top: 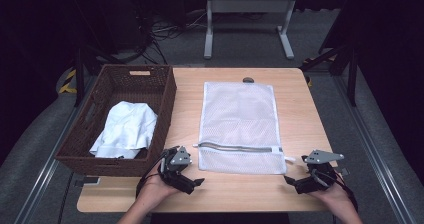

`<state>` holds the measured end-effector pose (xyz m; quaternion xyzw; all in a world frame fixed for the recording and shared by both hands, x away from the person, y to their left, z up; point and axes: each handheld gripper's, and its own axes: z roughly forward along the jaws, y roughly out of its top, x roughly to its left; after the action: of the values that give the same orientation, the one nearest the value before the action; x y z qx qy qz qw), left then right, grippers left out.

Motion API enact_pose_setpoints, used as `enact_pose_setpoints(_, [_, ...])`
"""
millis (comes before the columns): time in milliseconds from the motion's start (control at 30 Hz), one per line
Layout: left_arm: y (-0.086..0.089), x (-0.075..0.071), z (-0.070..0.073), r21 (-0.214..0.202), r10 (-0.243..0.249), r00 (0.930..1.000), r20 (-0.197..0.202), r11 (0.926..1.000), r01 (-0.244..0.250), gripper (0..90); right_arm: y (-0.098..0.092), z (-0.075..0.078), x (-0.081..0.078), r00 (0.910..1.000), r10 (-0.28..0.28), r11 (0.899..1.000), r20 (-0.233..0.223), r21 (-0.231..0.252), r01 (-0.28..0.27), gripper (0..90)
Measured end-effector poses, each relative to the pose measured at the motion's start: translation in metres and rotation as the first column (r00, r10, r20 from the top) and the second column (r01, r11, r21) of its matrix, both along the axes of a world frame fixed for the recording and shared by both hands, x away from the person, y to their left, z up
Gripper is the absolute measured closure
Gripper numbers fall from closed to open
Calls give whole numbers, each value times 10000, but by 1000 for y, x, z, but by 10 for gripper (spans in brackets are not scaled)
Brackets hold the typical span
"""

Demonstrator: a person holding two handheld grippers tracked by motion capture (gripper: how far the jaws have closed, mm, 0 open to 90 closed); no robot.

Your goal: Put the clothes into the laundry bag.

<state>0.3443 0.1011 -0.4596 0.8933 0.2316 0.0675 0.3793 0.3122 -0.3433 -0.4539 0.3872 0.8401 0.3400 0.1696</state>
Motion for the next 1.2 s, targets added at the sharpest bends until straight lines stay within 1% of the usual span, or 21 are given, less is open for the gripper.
enact_pose_setpoints(67, [0, 1, 0, 45, 20, 10000, 61, 10000, -20, 47, 0, 0, 0, 10000, 5, 10000, -1, 4, -5, 4])
enact_pose_setpoints(200, [-2, 0, 1, 66, 103, 9999, 32, 9999, -104, 48, 2, 3, 0, 10000, 21, 10000, -7, 38, -21, 19])
enact_pose_setpoints(367, [-8, 3, 3, 30, 205, 9998, 22, 9998, -205, 55, 7, 7, 5, 9995, 308, 9994, -106, 132, -306, 57])
enact_pose_setpoints(533, [-14, 7, 8, 78, 313, 9993, 200, 9995, -315, 92, 17, 12, 15, 9979, 638, 9979, -96, 68, -638, 128])
enact_pose_setpoints(600, [-16, 10, 11, -24, 438, 9989, 149, 9990, -438, 114, 21, 15, 19, 9979, 644, 9978, -53, 177, -643, 171])
enact_pose_setpoints(667, [-18, 13, 13, -77, 487, 9987, 147, 9988, -486, 138, 23, 16, 22, 9973, 713, 9969, -164, 332, -707, 221])
enact_pose_setpoints(700, [-19, 16, 13, -96, 473, 9988, 141, 9988, -472, 161, 24, 17, 23, 9973, 702, 9969, -196, 372, -694, 250])
enact_pose_setpoints(733, [-19, 16, 13, -96, 473, 9988, 141, 9988, -472, 187, 24, 17, 23, 9973, 702, 9969, -196, 372, -694, 250])
enact_pose_setpoints(767, [-22, 20, 14, -55, 532, 9985, 105, 9986, -532, 216, 25, 18, 26, 9973, 702, 9966, -197, 438, -692, 310])
enact_pose_setpoints(800, [-22, 20, 14, -55, 532, 9985, 105, 9986, -532, 235, 25, 18, 26, 9973, 702, 9966, -197, 438, -692, 310])
enact_pose_setpoints(833, [-24, 24, 15, -22, 611, 9980, 145, 9981, -611, 273, 26, 20, 30, 9974, 689, 9966, -213, 467, -678, 384])
enact_pose_setpoints(867, [-26, 27, 17, -20, 653, 9978, 135, 9979, -652, 273, 26, 20, 30, 9974, 689, 9966, -213, 467, -678, 384])
enact_pose_setpoints(900, [-28, 30, 19, -62, 707, 9974, 168, 9975, -706, 310, 26, 21, 33, 9978, 645, 9969, -153, 467, -637, 429])
enact_pose_setpoints(967, [-31, 36, 23, -82, 871, 9960, 199, 9962, -870, 395, 27, 23, 38, 9988, 492, 9977, -40, 460, -490, 530])
enact_pose_setpoints(1000, [-32, 39, 25, -158, 914, 9956, 228, 9957, -910, 441, 27, 23, 41, 9990, 440, 9979, 14, 472, -440, 572])
enact_pose_setpoints(1067, [-34, 45, 28, -324, 1065, 9943, 98, 9938, -1061, 527, 29, 24, 47, 9993, 366, 9982, -21, 470, -365, 624])
enact_pose_setpoints(1100, [-34, 48, 29, -298, 1076, 9942, 74, 9938, -1073, 566, 30, 24, 50, 9995, 326, 9985, -18, 436, -325, 652])
enact_pose_setpoints(1167, [-37, 57, 29, -341, 1311, 9913, -74, 9908, -1312, 692, 32, 24, 56, 9998, 207, 9991, -17, 378, -206, 702])
enact_pose_setpoints(1200, [-38, 60, 28, -301, 1429, 9897, -91, 9892, -1431, 745, 33, 23, 59, 10000, 41, 9996, -21, 277, -41, 740])
